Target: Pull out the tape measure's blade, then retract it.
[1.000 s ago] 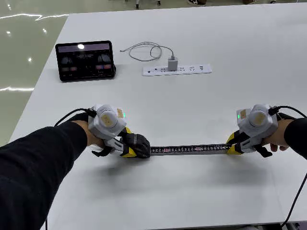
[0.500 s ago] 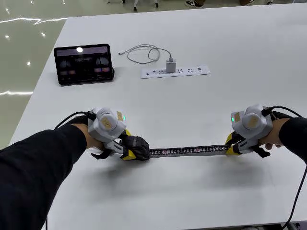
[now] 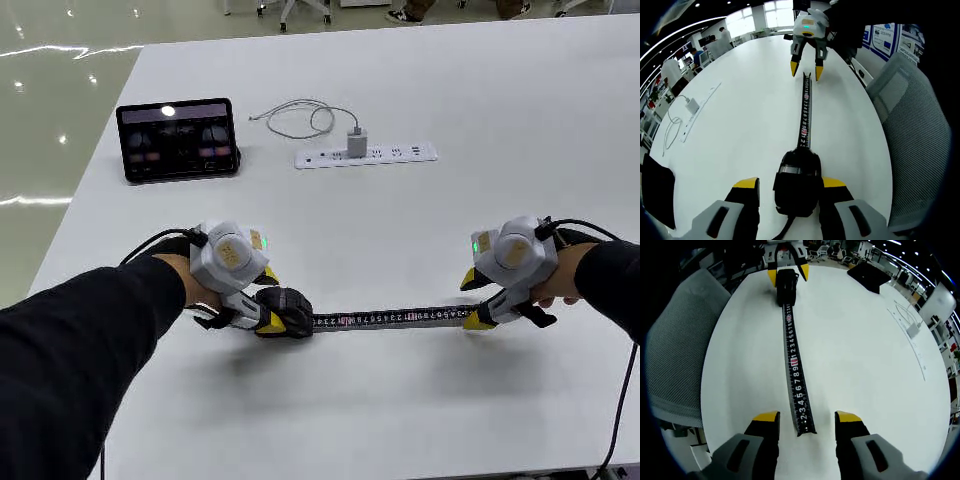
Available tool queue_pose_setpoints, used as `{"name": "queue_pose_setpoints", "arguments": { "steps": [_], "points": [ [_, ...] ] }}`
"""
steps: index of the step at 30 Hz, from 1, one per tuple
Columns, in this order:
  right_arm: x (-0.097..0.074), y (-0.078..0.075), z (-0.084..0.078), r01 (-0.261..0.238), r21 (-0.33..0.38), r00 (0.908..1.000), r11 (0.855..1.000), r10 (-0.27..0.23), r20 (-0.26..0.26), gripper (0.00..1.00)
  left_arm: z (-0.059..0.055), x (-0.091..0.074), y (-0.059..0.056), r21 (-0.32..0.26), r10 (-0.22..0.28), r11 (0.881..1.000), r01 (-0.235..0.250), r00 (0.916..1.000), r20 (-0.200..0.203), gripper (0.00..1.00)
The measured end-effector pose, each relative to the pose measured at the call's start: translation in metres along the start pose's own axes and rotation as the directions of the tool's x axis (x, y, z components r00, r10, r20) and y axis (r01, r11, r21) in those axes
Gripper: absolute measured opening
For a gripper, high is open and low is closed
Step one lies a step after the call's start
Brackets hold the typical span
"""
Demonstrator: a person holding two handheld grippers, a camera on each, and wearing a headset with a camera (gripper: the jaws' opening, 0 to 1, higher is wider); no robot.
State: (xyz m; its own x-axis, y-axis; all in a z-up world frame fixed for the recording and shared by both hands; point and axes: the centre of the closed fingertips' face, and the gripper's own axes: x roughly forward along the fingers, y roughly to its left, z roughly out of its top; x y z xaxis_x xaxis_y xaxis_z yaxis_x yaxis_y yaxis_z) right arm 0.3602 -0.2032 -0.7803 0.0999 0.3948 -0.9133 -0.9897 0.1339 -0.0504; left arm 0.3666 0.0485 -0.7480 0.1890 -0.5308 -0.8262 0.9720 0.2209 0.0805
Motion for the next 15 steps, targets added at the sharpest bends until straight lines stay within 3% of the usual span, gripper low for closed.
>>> {"name": "queue_pose_setpoints", "arguments": {
  "steps": [4,7,15],
  "points": [
    [-0.003,0.003,0.000,0.004,-0.004,1.0000,1.000,-0.004,0.003,0.48,0.007,-0.006,0.007,-0.035,0.029,0.999,-0.028,0.9994,0.020,0.55],
    [-0.006,0.005,0.000,0.000,-0.005,1.0000,1.000,0.000,0.005,0.52,0.006,-0.007,0.007,-0.038,0.027,0.999,-0.027,0.9995,0.016,0.68],
    [-0.011,0.002,-0.006,0.022,0.018,0.9997,1.000,-0.022,-0.008,0.63,-0.002,-0.009,0.004,-0.047,0.032,0.998,-0.033,0.9995,-0.007,0.81]
  ]
}}
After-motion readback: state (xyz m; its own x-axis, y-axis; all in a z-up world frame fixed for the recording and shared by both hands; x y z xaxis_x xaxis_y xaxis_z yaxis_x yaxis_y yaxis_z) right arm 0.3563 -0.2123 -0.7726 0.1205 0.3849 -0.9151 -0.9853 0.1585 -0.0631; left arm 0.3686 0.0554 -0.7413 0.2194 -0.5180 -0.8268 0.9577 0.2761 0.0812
